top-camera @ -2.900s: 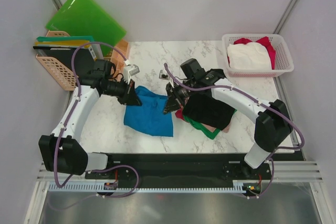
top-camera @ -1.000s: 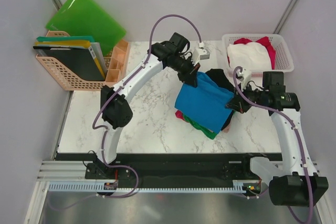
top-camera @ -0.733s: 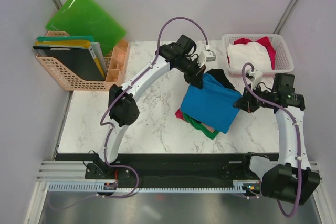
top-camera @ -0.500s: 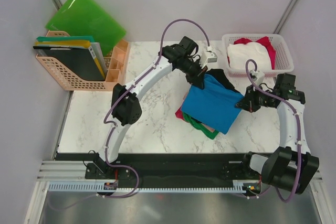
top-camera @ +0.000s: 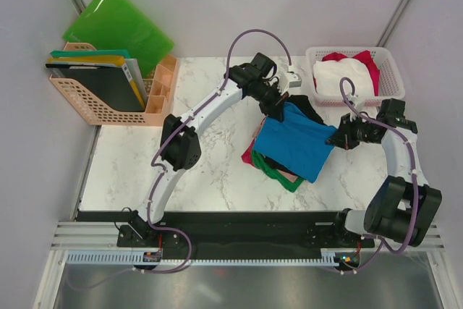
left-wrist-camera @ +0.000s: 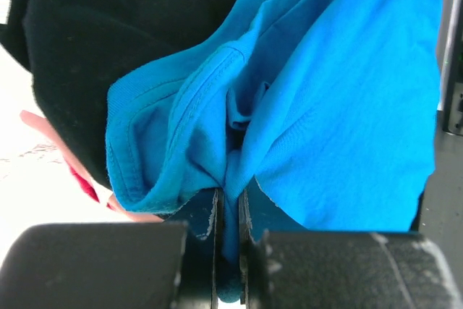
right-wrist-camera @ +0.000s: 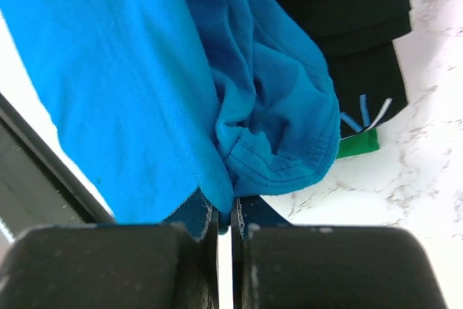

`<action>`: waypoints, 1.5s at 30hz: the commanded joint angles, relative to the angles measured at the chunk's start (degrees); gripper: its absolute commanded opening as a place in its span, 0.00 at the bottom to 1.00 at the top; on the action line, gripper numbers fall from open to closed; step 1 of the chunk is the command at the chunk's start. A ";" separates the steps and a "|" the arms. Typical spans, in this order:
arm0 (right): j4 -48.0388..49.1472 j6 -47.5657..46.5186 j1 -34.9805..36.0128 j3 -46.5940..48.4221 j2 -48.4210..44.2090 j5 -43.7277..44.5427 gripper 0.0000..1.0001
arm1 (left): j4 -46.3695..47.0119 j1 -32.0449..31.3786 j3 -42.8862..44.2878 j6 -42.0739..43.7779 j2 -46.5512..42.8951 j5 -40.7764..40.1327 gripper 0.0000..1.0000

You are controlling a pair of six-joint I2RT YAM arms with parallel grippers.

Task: Fold and stack the t-shirts

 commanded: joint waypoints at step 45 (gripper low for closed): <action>7.78 6.45 -1.97 -2.84 -15.47 8.20 0.98 | 7.74 2.22 -21.01 8.49 -20.83 -22.72 0.82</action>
